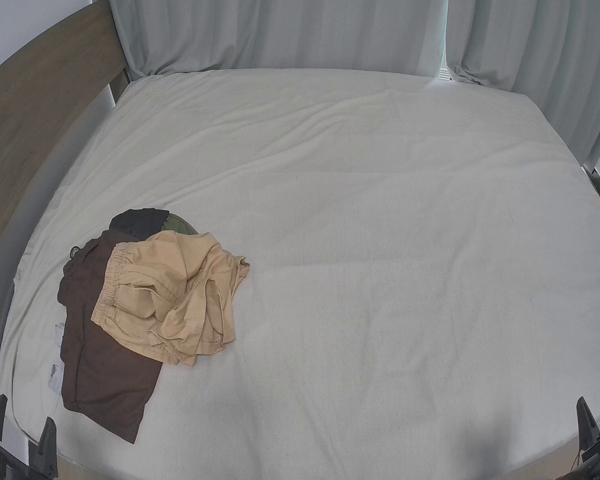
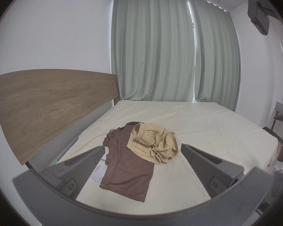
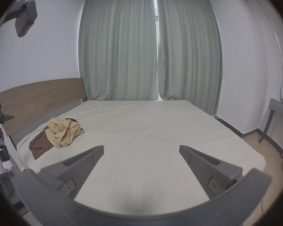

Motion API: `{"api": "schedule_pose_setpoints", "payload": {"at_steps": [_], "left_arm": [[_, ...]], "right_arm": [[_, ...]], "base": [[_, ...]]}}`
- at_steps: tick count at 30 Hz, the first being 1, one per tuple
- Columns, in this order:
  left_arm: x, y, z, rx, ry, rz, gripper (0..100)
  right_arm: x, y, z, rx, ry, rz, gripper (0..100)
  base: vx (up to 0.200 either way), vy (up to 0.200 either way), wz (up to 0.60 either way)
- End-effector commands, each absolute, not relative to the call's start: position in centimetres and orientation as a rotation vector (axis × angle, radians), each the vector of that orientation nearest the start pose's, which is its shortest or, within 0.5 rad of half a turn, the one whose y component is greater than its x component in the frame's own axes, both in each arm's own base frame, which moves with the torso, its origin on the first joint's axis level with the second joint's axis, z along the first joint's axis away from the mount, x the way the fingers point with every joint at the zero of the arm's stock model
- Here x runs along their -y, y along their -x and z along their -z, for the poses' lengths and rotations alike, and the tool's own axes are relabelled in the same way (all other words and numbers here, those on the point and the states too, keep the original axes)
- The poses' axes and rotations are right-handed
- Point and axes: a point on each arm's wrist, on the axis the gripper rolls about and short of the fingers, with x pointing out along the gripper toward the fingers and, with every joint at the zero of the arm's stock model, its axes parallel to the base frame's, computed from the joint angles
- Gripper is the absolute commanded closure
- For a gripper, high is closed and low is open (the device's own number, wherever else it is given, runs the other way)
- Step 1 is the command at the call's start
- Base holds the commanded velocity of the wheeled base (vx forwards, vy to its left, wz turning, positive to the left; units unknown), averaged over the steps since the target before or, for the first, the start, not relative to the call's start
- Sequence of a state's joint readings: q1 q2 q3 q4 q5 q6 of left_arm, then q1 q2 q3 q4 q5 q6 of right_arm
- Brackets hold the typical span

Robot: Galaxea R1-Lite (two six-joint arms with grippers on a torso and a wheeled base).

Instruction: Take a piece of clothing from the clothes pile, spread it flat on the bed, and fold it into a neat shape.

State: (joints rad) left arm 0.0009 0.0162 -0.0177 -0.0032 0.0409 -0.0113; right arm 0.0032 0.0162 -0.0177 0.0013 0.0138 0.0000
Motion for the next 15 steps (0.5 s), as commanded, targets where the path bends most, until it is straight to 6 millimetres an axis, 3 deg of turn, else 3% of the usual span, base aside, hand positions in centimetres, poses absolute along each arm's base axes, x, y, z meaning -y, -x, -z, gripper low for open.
{"api": "schedule_pose_setpoints", "payload": {"at_steps": [1, 15], "left_arm": [[-0.09, 2.28, -7.58, 0.003, 0.011, -0.043, 0], [-0.09, 2.28, -7.64, 0.01, 0.016, -0.043, 0]], "right_arm": [[-0.03, 2.29, -7.57, 0.0, 0.003, -0.018, 0], [-0.03, 2.29, -7.57, 0.0, 0.0, -0.018, 0]], "base": [[0.0, 0.0, 0.0], [0.0, 0.0, 0.0]]}}
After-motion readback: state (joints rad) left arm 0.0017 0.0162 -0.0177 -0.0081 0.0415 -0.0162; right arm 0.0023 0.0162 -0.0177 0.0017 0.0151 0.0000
